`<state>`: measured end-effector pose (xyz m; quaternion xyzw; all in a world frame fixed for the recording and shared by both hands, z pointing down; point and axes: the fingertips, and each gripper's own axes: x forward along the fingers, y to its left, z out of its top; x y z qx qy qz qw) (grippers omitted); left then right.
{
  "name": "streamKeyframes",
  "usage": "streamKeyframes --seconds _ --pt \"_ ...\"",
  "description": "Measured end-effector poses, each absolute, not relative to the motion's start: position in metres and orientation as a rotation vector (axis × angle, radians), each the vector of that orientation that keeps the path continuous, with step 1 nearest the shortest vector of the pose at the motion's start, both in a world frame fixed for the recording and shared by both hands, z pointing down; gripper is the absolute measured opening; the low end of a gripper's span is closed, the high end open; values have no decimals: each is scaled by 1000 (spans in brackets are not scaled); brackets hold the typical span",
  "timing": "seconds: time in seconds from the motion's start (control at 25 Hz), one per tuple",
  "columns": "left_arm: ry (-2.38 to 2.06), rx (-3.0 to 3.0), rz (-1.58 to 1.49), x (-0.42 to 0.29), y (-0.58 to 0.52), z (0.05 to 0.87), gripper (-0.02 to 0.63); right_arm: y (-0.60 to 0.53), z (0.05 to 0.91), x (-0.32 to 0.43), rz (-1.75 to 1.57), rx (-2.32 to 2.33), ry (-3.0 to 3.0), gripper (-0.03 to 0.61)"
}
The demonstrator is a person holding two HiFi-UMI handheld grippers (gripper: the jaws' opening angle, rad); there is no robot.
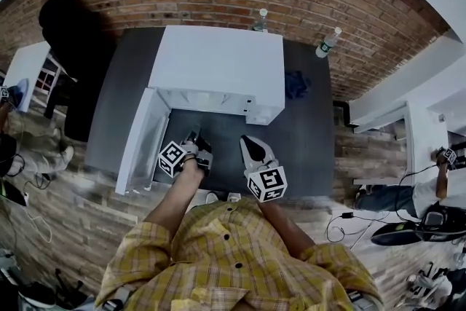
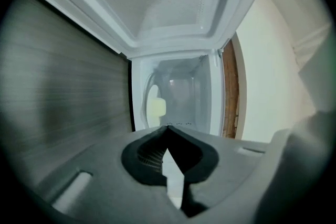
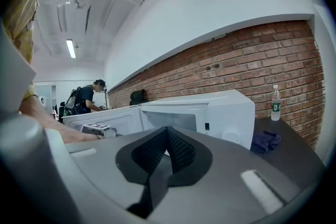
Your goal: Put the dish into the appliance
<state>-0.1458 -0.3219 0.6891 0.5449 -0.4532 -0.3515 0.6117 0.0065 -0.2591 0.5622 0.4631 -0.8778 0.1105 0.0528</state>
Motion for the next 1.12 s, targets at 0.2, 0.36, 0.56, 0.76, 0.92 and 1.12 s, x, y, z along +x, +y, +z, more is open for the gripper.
streamKeyframes --seconds 0.2,0.36,0.56,0.76,0.92,1.12 --pt "-1031 1371 -793 -131 -304 664 0 -256 566 7 329 1398 -2652 2" --pt "-1017 1486 -755 -121 -295 637 0 -255 567 5 332 1388 -2652 2" --pt "-1046 1639 -696 -120 -283 611 0 -250 568 2 337 1362 -2691 2" --pt "-1140 1884 -545 -119 -271 592 0 -247 570 6 348 1381 -2694 0" --pt "-1204 2025 -427 -117 -259 587 0 -244 572 11 360 1405 -2697 0" --pt "-1255 2177 -314 -114 -243 581 0 -238 574 12 360 1399 -2702 -2"
